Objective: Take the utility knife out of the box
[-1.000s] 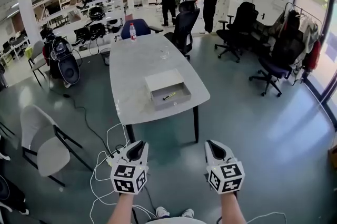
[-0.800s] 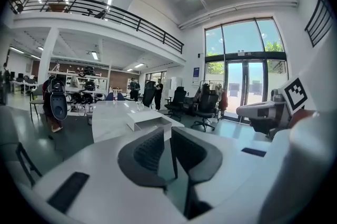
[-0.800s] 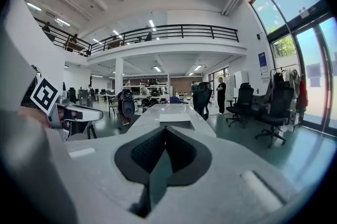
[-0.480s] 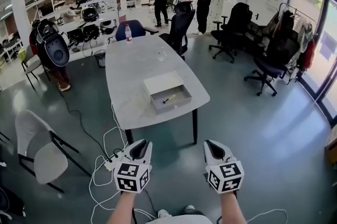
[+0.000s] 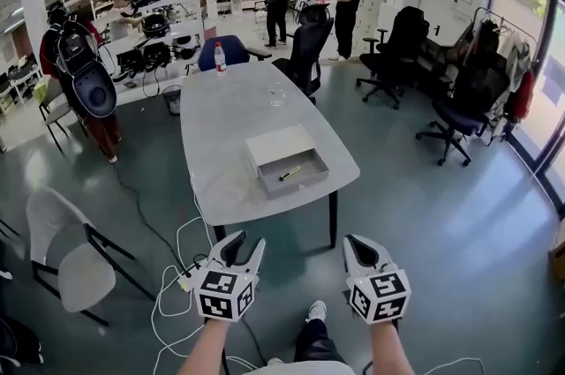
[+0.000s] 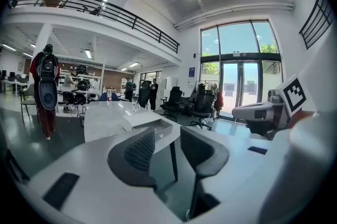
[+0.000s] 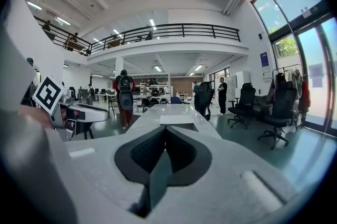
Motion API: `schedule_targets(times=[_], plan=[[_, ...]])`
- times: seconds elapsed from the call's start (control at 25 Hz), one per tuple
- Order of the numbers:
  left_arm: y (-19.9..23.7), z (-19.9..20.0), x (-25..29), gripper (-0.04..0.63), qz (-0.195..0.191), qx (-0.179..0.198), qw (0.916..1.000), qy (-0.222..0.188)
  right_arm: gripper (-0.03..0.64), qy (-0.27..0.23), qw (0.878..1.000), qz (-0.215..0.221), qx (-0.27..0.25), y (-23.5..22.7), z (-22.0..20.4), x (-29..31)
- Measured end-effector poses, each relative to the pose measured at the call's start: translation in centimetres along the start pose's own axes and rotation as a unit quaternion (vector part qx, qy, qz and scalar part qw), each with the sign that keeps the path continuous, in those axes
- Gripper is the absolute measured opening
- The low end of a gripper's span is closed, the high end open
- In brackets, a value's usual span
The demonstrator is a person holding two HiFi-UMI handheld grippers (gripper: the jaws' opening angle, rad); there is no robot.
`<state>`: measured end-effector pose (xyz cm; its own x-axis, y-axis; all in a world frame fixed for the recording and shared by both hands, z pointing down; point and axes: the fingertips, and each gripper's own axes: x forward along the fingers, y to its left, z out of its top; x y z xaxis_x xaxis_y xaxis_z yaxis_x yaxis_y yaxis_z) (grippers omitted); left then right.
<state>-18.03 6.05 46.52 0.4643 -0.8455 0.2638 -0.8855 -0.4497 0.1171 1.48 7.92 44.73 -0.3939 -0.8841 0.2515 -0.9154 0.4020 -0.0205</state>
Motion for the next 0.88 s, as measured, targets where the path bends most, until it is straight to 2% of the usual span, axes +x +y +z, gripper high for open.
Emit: schedule_targets(times=[0.28, 0.88], plan=[[1.3, 0.8, 4.2, 0.166, 0.011, -0.003, 0.9999, 0.005, 0.005, -0.004, 1.000, 0.015, -0.001, -2.7, 1.1, 4.2], [2.5, 3.6, 16.1, 0.230, 0.041, -0.021, 0.9987, 0.020, 0.005, 0.002, 0.999, 0.051, 0.001, -12.2, 4.2, 13.9]])
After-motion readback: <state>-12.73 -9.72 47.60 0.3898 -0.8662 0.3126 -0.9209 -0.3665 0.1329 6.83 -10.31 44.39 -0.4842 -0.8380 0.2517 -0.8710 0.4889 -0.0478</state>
